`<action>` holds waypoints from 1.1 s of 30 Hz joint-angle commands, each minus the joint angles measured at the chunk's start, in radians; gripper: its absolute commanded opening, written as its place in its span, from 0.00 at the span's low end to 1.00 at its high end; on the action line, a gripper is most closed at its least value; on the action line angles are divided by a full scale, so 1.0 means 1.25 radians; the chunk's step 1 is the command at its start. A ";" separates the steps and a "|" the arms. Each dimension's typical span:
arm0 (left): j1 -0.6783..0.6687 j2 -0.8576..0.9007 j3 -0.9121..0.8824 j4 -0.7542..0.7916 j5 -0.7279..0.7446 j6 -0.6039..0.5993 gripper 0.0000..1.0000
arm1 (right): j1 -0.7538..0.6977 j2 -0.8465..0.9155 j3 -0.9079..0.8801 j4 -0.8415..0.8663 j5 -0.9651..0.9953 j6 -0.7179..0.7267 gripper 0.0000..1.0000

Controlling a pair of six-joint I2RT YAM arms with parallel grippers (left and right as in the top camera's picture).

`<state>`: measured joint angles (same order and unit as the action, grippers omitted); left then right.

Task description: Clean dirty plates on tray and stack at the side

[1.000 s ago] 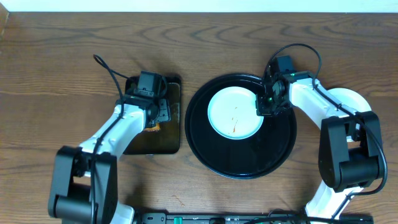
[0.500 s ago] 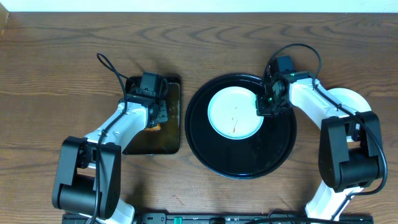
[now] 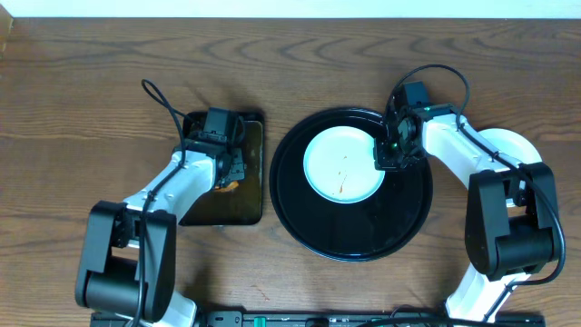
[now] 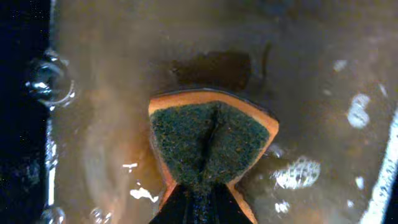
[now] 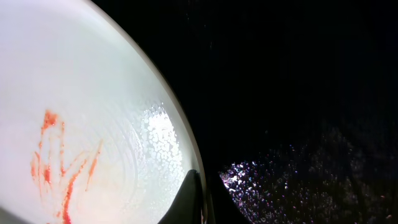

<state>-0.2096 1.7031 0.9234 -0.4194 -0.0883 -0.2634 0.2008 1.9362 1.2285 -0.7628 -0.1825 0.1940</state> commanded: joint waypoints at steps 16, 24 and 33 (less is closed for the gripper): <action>0.001 -0.357 -0.001 0.143 0.022 0.043 0.07 | 0.007 0.004 -0.020 -0.012 0.017 0.000 0.01; 0.001 -0.467 -0.001 0.174 0.022 0.117 0.07 | 0.007 0.004 -0.020 -0.012 0.017 -0.001 0.01; 0.001 -0.560 -0.001 0.259 0.022 0.154 0.08 | 0.007 0.004 -0.020 -0.012 0.017 0.000 0.01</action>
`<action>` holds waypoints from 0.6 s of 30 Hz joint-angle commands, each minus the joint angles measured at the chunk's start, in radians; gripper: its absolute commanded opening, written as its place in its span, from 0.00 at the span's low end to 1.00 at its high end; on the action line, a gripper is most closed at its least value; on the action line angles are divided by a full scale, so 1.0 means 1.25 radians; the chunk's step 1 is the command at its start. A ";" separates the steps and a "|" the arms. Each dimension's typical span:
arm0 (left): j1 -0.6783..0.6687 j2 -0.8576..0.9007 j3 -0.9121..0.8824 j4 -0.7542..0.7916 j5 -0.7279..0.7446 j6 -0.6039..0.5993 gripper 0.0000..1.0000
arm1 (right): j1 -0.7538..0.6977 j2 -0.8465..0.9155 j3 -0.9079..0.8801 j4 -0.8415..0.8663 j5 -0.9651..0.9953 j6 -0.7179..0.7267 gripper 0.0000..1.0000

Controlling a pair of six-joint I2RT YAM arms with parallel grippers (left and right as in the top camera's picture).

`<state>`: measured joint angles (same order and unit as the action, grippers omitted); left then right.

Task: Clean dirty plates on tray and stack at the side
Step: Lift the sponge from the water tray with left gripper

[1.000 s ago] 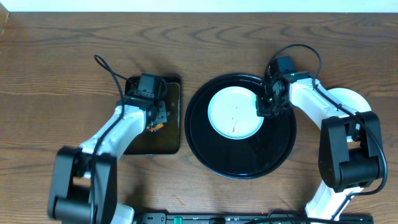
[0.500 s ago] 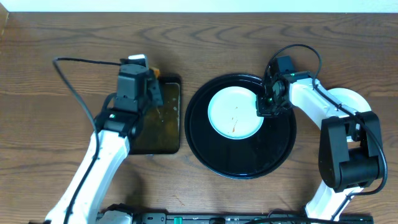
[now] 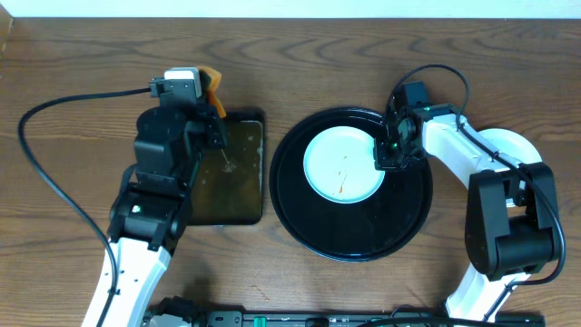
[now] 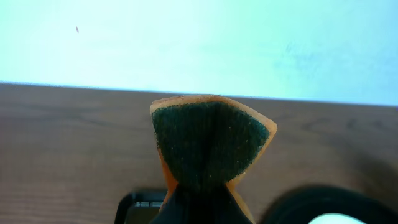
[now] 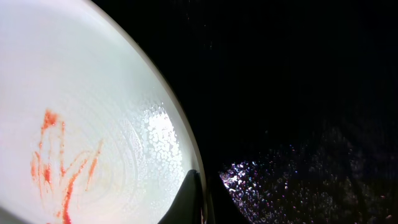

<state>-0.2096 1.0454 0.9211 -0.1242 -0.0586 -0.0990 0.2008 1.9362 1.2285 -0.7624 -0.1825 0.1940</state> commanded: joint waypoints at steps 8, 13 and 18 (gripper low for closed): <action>0.002 -0.087 0.001 0.110 -0.002 0.038 0.08 | 0.008 0.004 -0.020 -0.013 0.017 0.000 0.01; 0.002 -0.101 0.001 0.185 -0.002 0.038 0.08 | 0.007 0.004 -0.020 -0.013 0.017 0.000 0.01; 0.002 -0.102 0.001 0.243 -0.002 0.038 0.08 | 0.008 0.004 -0.020 -0.013 0.017 0.000 0.01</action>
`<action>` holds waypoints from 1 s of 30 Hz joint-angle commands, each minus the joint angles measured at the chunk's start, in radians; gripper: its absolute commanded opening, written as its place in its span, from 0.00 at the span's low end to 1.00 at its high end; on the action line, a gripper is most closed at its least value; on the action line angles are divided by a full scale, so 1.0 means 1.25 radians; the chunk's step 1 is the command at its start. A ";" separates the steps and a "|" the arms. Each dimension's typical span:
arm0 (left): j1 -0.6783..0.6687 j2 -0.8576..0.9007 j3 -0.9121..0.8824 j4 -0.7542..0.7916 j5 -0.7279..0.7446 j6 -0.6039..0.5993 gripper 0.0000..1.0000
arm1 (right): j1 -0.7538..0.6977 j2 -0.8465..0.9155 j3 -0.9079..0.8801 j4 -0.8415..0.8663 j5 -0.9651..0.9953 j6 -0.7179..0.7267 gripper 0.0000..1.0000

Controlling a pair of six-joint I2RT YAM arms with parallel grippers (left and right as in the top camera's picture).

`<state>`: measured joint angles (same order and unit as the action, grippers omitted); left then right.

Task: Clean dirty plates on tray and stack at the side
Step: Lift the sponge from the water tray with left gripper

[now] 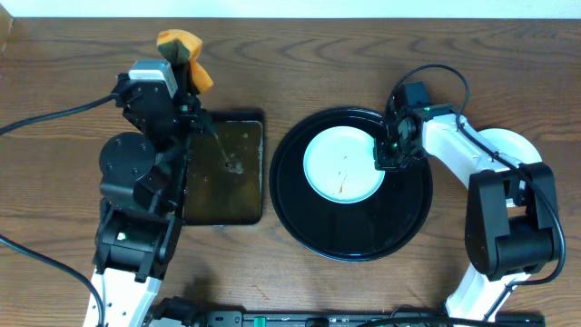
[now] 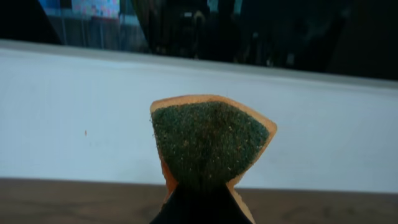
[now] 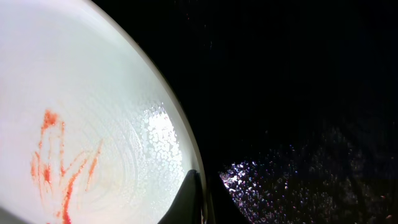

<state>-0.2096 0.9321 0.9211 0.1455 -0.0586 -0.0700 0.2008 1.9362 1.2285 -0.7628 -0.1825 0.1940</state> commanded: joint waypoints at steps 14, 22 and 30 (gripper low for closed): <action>0.002 0.011 0.001 0.026 -0.002 0.020 0.08 | 0.008 0.004 -0.020 -0.013 0.017 0.000 0.01; 0.001 0.113 0.001 -0.163 -0.001 0.001 0.08 | 0.008 0.004 -0.020 -0.013 0.017 0.000 0.01; 0.001 0.352 0.001 -0.379 0.000 -0.071 0.07 | 0.008 0.004 -0.020 -0.014 0.017 0.000 0.01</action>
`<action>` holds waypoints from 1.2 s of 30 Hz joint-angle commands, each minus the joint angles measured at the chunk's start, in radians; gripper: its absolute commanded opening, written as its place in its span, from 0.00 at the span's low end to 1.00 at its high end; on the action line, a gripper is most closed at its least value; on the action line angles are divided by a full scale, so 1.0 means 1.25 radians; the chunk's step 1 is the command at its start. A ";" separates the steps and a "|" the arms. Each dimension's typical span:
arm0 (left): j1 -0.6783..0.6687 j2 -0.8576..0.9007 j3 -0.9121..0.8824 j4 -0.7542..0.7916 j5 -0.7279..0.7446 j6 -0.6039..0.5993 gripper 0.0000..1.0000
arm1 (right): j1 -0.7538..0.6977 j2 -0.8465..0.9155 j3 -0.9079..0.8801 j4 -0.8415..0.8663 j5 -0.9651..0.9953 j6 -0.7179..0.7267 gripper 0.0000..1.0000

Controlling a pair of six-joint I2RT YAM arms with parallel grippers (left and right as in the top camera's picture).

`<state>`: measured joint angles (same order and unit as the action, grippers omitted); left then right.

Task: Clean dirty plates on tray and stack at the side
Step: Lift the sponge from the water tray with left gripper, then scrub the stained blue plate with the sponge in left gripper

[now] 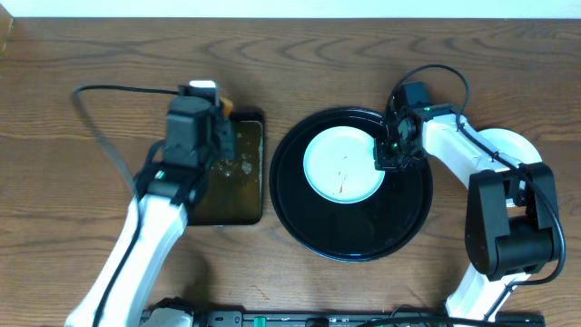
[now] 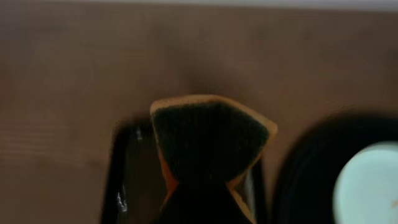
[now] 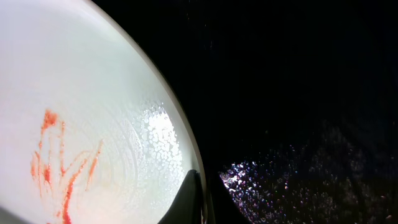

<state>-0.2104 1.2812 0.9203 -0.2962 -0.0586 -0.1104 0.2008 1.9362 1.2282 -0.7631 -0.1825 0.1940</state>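
Observation:
A white plate (image 1: 342,164) smeared with red streaks (image 3: 59,155) lies on the round black tray (image 1: 354,232). My right gripper (image 3: 202,186) is shut on the plate's right rim, one finger over it and one under; overhead it shows as right gripper (image 1: 386,153). My left gripper (image 2: 202,190) is shut on an orange sponge (image 2: 211,140), green scouring face towards the camera. Overhead, the left gripper (image 1: 211,123) hangs over the far end of the wash basin (image 1: 238,195). The tray and the plate's edge show at the right of the left wrist view.
The black rectangular basin holds brownish water (image 1: 231,168) and stands left of the tray. A clean white plate (image 1: 508,145) lies on the table at the far right, partly under my right arm. Wet droplets (image 3: 292,180) cover the tray.
My left arm has come down from high up, where its camera faced the wall, to just above the basin's far end. It still holds the sponge. The right gripper and plate have not moved.
First the sponge was in my left gripper, dipped in the basin's brown water. Then it was held clear of the water at the basin's far edge, then raised higher facing the wall, and now low over the basin. My right gripper stayed shut on the plate's rim throughout.

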 commanded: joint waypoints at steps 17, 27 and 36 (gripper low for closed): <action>0.001 0.120 0.002 -0.047 0.042 -0.042 0.07 | 0.008 0.004 -0.020 -0.012 0.016 0.000 0.01; 0.001 0.165 0.000 -0.111 0.323 -0.329 0.07 | 0.008 0.004 -0.020 -0.018 0.016 0.000 0.01; -0.045 0.189 0.003 0.008 0.472 -0.419 0.07 | 0.008 0.004 -0.020 -0.026 0.016 -0.001 0.01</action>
<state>-0.2199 1.5219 0.9173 -0.3443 0.4320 -0.5873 0.2008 1.9358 1.2282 -0.7742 -0.1825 0.1940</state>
